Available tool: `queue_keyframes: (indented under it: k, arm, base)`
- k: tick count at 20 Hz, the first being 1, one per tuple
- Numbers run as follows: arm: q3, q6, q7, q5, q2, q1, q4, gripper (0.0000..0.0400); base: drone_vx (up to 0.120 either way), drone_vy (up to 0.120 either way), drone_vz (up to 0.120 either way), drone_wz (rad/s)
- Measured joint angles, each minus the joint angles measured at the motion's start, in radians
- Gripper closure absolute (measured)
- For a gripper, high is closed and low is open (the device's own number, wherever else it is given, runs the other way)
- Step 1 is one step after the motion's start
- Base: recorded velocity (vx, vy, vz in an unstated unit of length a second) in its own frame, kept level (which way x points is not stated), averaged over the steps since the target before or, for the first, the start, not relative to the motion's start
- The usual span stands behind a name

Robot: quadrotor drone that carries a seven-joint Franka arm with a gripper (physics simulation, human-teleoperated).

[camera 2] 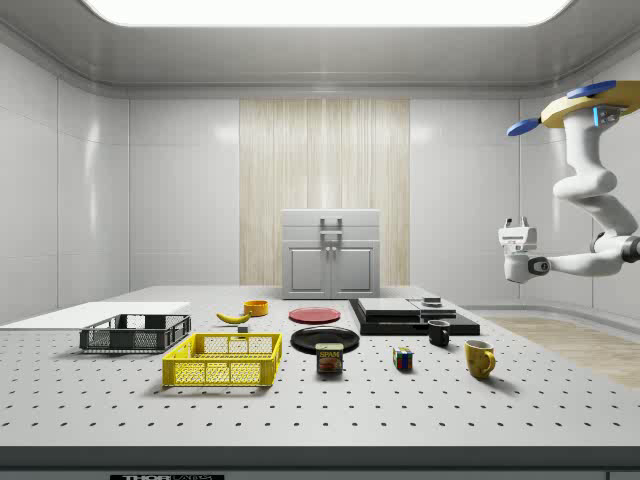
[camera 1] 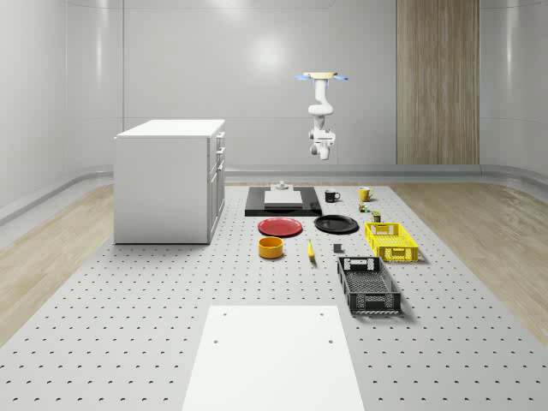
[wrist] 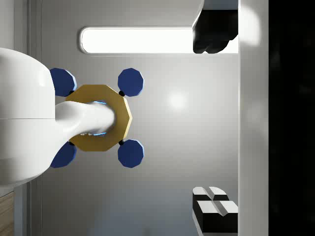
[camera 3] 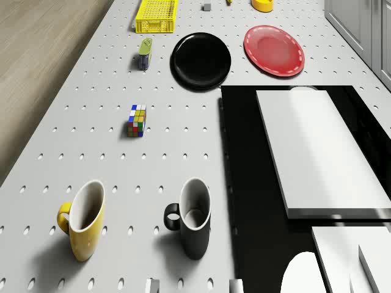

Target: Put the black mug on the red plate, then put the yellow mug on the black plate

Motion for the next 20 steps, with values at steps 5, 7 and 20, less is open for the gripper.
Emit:
queue_keyframes:
  k: [5,7,20]
  arm:
    - [0.001,-0.084,-0.001,0.001,0.019,-0.002,0.106,0.0000]
    - [0.002,-0.111,-0.002,0.001,0.033,-0.003,0.149,0.0000]
    - [0.003,-0.189,-0.003,0.002,0.084,-0.006,0.289,0.0000]
  base:
    - [0.000,0.000,0.000,0.000]
    - [0.000,0.000,0.000,0.000]
    - [0.034,0.000,0.000,0.000]
